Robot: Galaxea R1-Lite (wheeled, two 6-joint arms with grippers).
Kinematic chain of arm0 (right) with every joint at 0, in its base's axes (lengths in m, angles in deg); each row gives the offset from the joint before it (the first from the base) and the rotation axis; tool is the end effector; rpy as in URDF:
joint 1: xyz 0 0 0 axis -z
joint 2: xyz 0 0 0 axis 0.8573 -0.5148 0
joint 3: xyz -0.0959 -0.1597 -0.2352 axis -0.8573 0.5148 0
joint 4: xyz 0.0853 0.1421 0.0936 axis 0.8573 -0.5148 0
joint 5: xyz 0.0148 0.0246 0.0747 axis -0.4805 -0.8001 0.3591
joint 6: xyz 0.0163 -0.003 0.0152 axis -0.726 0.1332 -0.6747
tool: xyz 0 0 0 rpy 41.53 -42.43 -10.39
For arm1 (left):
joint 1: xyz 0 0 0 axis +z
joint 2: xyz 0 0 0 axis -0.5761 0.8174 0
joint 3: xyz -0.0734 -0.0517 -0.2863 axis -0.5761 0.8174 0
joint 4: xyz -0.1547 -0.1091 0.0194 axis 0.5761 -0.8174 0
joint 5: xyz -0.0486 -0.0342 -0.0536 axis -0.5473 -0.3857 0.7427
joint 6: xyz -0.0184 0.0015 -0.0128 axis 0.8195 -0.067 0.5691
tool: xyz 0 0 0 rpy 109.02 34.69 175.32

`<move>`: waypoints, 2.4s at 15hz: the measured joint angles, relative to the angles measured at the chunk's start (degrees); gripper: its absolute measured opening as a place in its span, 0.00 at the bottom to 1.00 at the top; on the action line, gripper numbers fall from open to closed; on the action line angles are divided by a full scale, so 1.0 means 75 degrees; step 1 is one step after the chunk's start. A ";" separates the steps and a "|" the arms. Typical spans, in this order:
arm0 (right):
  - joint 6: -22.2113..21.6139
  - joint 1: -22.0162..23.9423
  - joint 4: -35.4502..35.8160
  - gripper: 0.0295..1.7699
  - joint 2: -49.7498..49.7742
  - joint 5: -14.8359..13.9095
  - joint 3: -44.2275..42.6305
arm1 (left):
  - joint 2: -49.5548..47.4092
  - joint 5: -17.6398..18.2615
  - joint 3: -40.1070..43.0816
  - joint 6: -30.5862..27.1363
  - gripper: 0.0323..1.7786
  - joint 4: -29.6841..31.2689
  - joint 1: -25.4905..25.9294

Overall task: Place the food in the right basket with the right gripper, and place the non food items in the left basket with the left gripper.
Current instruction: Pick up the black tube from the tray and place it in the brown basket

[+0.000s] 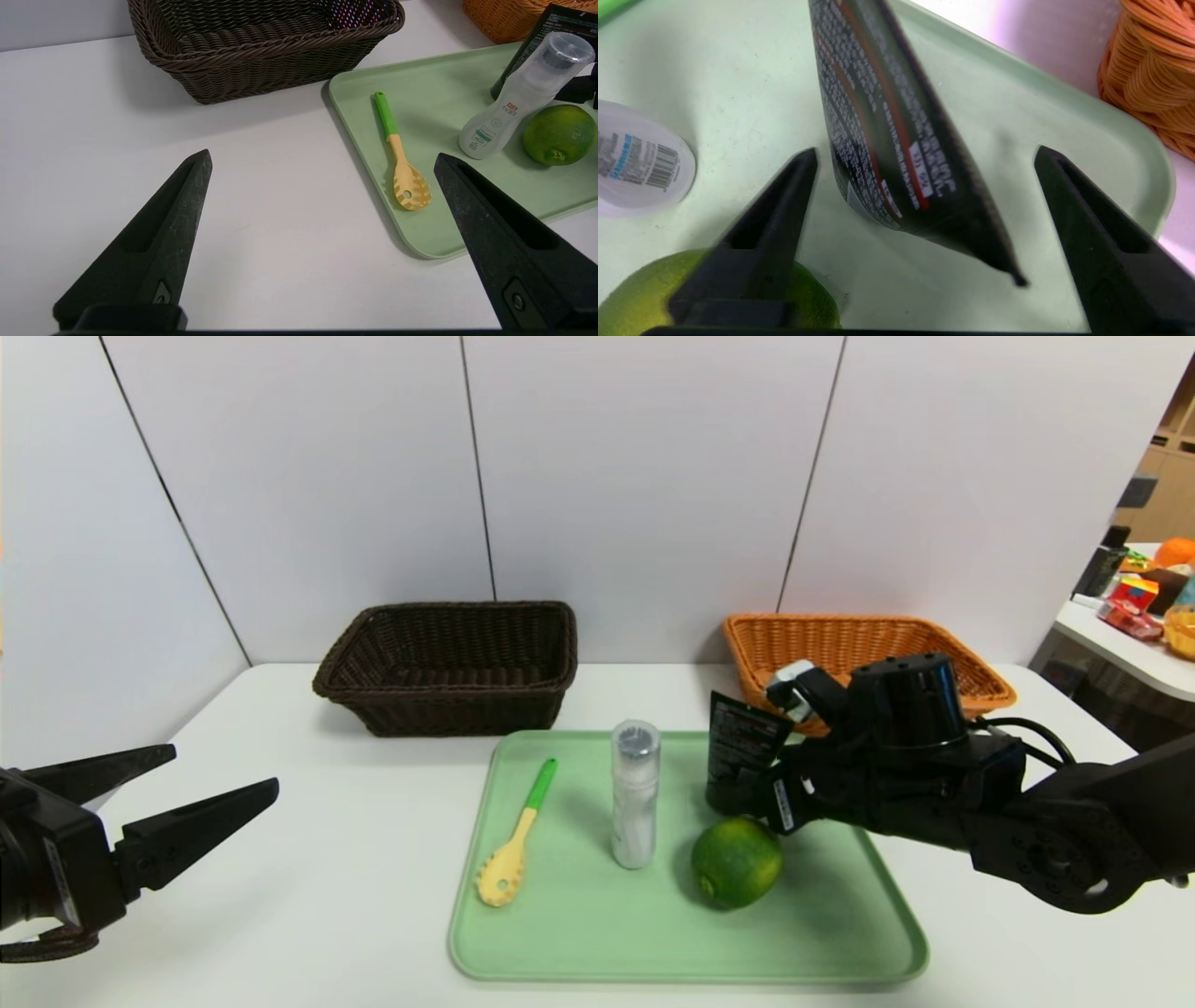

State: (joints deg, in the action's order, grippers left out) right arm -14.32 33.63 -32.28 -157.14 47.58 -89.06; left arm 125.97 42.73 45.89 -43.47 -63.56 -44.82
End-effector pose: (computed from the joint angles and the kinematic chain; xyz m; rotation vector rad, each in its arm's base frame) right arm 0.2852 0.1371 0.1169 -0.1873 0.5225 0.5218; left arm 0.1082 -0.0227 0.2248 -0.0387 0.2413 -0.3532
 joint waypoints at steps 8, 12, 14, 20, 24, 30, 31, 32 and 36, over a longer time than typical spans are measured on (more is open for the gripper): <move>0.0023 0.0000 0.0029 0.30 0.0106 0.0005 0.0089 | -0.0033 0.0000 0.0059 -0.0003 0.95 0.0002 -0.0003; 0.0008 -0.0047 -0.0011 0.27 0.0250 -0.0036 0.0107 | -0.0036 0.0000 0.0059 -0.0007 0.95 0.0005 -0.0003; 0.0011 -0.0132 -0.0021 0.20 0.0444 -0.0065 0.0063 | -0.0039 0.0000 0.0059 -0.0003 0.95 0.0005 -0.0003; 0.0102 -0.0445 -0.0146 0.01 0.1135 -0.0283 -0.0283 | -0.0039 0.0000 0.0059 0.0000 0.95 0.0005 -0.0007; 0.0130 -0.0478 -0.0180 0.01 0.1227 -0.0280 -0.0239 | -0.0047 0.0000 0.0070 -0.0003 0.95 0.0008 -0.0007; 0.0130 -0.0496 -0.0109 0.01 0.1191 -0.0265 -0.0085 | -0.0054 -0.0003 0.0070 -0.0018 0.95 0.0008 -0.0003; 0.0130 -0.0507 -0.0111 0.01 0.1195 -0.0263 -0.0047 | -0.0055 0.0000 0.0070 -0.0018 0.95 0.0008 -0.0003; 0.0128 -0.0515 -0.0109 0.01 0.1195 -0.0268 -0.0018 | -0.0059 0.0000 0.0073 -0.0015 0.95 0.0008 -0.0003; 0.0088 -0.0585 0.0063 0.01 0.1198 -0.0444 0.0154 | -0.0076 -0.0007 0.0076 -0.0021 0.95 0.0016 -0.0003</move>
State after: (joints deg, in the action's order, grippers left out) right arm -13.66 29.24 -31.80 -148.15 44.25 -87.90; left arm 125.40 42.68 46.46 -43.63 -63.44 -44.84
